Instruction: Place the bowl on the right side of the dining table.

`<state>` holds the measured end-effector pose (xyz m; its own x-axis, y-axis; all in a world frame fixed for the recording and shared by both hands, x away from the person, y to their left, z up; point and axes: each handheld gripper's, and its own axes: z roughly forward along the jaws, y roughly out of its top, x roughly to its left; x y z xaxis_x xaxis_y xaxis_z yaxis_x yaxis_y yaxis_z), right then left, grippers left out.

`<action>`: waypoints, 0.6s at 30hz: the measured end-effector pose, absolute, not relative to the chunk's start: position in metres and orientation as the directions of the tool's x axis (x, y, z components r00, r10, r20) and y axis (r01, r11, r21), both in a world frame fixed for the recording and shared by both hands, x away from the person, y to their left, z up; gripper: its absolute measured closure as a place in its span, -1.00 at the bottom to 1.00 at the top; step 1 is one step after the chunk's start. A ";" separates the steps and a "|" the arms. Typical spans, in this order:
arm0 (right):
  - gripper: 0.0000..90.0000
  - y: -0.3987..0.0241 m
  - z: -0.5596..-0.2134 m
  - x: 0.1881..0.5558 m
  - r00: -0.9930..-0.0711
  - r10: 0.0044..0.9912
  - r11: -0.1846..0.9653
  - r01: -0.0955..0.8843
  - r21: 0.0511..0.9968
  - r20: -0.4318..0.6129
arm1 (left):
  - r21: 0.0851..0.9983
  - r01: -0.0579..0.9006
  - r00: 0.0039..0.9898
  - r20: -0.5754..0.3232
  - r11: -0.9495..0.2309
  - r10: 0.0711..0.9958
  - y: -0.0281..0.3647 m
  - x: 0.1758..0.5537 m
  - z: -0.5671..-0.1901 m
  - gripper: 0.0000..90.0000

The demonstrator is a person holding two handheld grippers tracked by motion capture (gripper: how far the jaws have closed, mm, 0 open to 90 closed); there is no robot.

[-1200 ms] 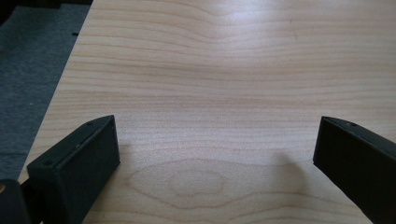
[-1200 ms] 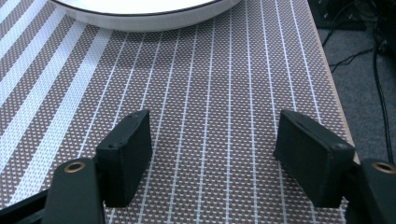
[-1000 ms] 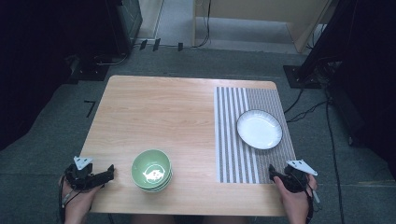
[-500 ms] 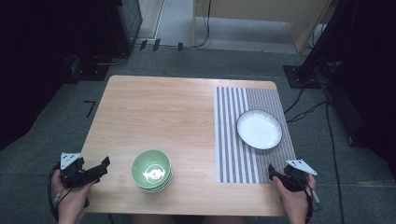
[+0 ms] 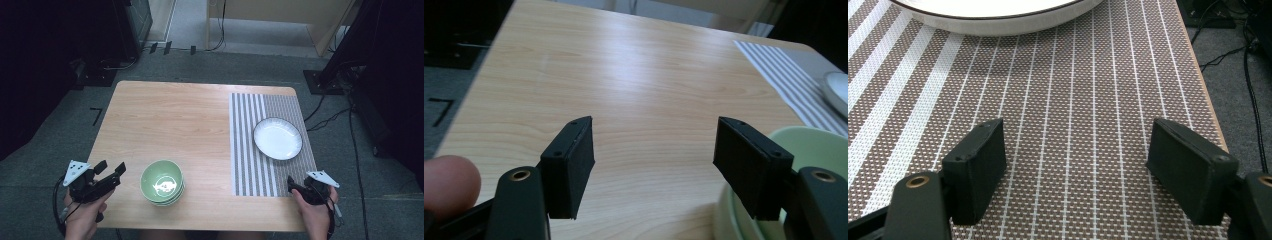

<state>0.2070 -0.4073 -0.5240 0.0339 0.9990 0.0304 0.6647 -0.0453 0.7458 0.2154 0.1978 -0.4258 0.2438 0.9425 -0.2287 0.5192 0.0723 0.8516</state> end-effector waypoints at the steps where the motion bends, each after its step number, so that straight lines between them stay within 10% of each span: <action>1: -0.49 -0.407 -0.524 0.207 0.034 0.999 -0.045 0.665 0.746 0.030 | 0.852 0.519 0.244 -0.229 0.072 0.942 0.198 0.215 -0.426 -0.30; 18: -0.43 -0.406 -0.524 0.208 0.068 0.997 -0.068 0.661 0.747 0.031 | 0.838 0.546 0.380 -0.237 -0.010 0.894 0.156 0.213 -0.437 0.11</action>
